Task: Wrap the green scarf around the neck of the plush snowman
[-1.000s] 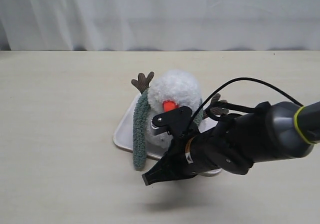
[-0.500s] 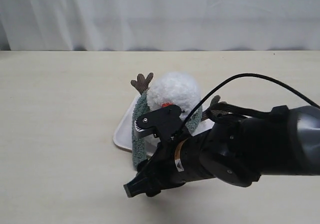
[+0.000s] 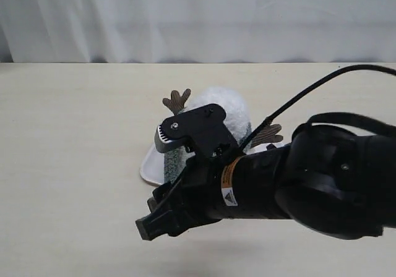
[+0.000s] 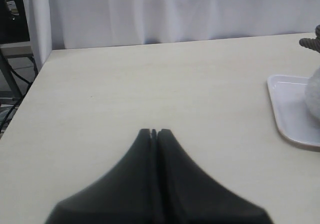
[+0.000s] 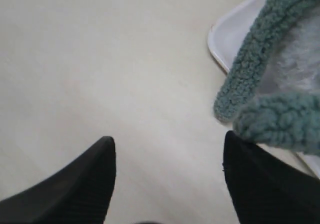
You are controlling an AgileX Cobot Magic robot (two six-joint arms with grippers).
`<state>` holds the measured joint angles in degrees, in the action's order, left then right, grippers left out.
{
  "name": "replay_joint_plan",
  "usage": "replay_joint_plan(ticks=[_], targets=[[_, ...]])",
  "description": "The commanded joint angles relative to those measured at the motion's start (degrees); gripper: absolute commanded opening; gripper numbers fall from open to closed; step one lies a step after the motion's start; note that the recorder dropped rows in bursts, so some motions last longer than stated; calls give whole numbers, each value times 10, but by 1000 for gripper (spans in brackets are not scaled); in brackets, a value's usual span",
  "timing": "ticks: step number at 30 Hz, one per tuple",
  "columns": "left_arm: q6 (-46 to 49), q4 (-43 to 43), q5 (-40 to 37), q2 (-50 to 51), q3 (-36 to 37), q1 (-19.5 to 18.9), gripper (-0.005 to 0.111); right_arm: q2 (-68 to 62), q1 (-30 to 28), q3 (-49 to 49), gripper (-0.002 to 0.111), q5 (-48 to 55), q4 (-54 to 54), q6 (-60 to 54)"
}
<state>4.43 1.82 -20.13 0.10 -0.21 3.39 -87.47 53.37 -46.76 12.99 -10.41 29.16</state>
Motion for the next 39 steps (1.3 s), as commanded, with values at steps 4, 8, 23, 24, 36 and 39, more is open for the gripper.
replay_joint_plan(ticks=[4, 8, 23, 24, 36, 39], targets=[[-1, 0, 7, -1, 2, 2, 0, 71, 2, 1, 59, 6, 23, -5], [-1, 0, 7, -1, 2, 2, 0, 99, 2, 1, 59, 6, 40, -5], [-1, 0, 7, -1, 2, 2, 0, 125, -177, 3, 59, 203, -37, 15], [-1, 0, 7, -1, 2, 2, 0, 125, -200, 6, 57, 214, -44, 15], [-1, 0, 7, -1, 2, 2, 0, 50, -382, 104, 41, 72, 88, -67], [-1, 0, 7, -1, 2, 2, 0, 0, -382, 101, 41, 26, 164, -122]])
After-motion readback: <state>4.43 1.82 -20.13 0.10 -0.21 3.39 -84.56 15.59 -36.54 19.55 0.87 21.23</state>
